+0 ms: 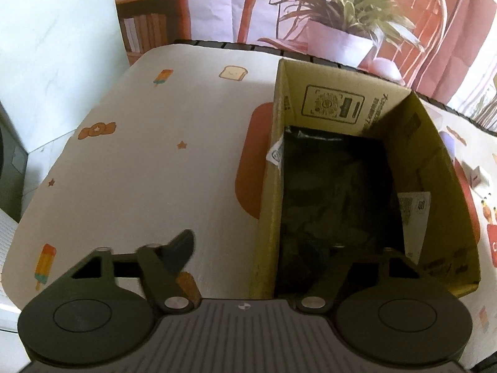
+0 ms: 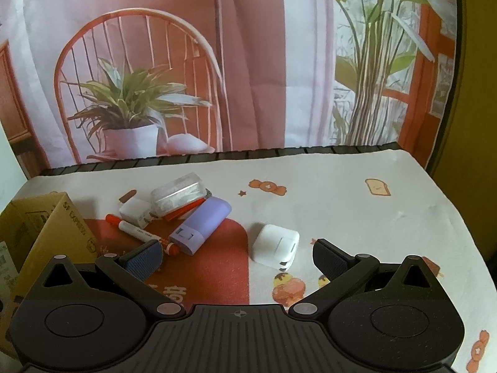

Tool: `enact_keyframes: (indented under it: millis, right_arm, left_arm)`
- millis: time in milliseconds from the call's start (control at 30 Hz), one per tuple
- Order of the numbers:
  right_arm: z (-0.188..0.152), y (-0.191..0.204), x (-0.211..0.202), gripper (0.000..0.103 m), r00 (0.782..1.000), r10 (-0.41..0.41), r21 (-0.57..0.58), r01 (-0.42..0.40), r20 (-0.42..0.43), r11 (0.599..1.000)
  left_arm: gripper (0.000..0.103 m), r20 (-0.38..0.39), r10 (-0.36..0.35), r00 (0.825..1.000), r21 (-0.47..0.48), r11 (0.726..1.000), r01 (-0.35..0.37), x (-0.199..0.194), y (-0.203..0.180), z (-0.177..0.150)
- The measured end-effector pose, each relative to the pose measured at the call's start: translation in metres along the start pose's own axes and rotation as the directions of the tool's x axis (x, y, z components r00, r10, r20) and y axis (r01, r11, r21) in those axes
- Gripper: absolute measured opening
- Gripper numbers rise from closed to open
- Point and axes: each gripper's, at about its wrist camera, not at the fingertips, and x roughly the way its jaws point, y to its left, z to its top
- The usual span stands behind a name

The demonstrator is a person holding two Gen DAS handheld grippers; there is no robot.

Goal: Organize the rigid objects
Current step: 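Move the right tool toward the white charger block while the left tool hovers over the box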

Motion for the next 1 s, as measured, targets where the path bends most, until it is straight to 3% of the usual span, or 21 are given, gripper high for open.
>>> enact_keyframes:
  millis: [33, 133, 300, 667, 1000]
  right_arm:
    - [0.000, -0.001, 0.000, 0.103, 1.000, -0.002, 0.001, 0.002, 0.000, 1.000]
    - [-0.001, -0.005, 0.002, 0.103, 1.000, -0.006, 0.007, 0.006, -0.004, 1.000]
    - [-0.003, -0.013, 0.009, 0.103, 1.000, -0.029, -0.001, 0.029, -0.012, 1.000]
    - [-0.006, -0.035, 0.046, 0.102, 0.998, -0.060, -0.068, 0.059, -0.015, 0.996]
    - [-0.006, -0.031, 0.101, 0.076, 0.992, -0.112, -0.123, 0.104, -0.052, 0.987]
  left_arm:
    - [0.054, -0.002, -0.003, 1.000, 0.001, 1.000, 0.003, 0.000, 0.000, -0.001]
    - [0.038, 0.000, -0.019, 1.000, -0.007, 1.000, 0.019, 0.000, 0.002, -0.001]
    - [0.018, 0.008, -0.045, 0.999, 0.022, 0.999, 0.045, -0.002, -0.005, -0.003]
    - [0.018, 0.022, -0.033, 0.999, 0.012, 0.999, 0.033, -0.009, -0.007, -0.012]
    - [0.018, 0.027, -0.045, 0.999, 0.033, 0.998, 0.045, -0.009, -0.010, -0.015]
